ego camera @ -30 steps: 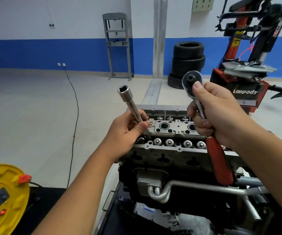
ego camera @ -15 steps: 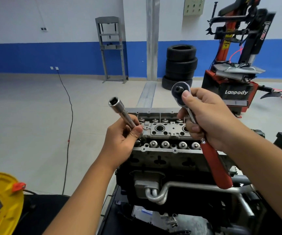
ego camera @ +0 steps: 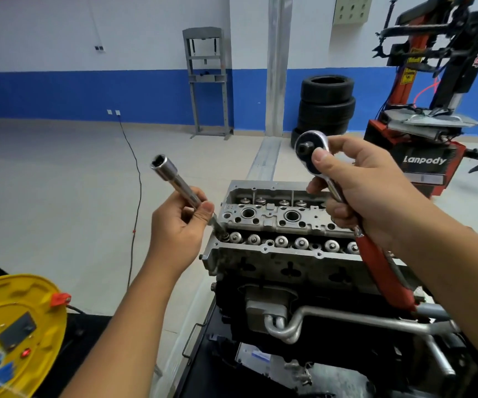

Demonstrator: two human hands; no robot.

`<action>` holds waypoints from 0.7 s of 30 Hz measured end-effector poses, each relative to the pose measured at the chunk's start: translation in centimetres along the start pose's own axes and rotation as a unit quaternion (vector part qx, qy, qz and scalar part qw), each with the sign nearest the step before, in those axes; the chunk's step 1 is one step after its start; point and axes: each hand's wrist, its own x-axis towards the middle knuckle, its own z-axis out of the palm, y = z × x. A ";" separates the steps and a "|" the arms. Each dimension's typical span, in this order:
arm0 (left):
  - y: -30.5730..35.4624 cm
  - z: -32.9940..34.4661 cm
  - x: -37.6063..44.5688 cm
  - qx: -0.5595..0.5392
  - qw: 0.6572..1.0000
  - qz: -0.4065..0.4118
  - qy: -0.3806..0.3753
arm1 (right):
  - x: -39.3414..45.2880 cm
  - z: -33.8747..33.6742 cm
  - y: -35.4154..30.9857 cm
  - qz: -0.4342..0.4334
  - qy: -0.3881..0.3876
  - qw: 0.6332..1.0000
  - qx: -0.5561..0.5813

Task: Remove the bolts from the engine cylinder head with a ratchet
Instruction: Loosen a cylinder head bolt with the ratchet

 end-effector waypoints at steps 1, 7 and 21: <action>0.1 0.2 -0.1 -0.003 1.000 -0.012 -0.001 | 0.0 0.3 0.1 0.003 -0.002 1.000 0.005; 0.8 0.6 0.2 0.025 0.998 -0.016 -0.046 | 0.2 1.8 0.3 0.018 0.002 1.000 -0.011; 1.3 -0.6 1.0 0.075 0.992 -0.089 -0.042 | 1.1 5.0 -3.5 -0.069 -0.055 0.990 -0.111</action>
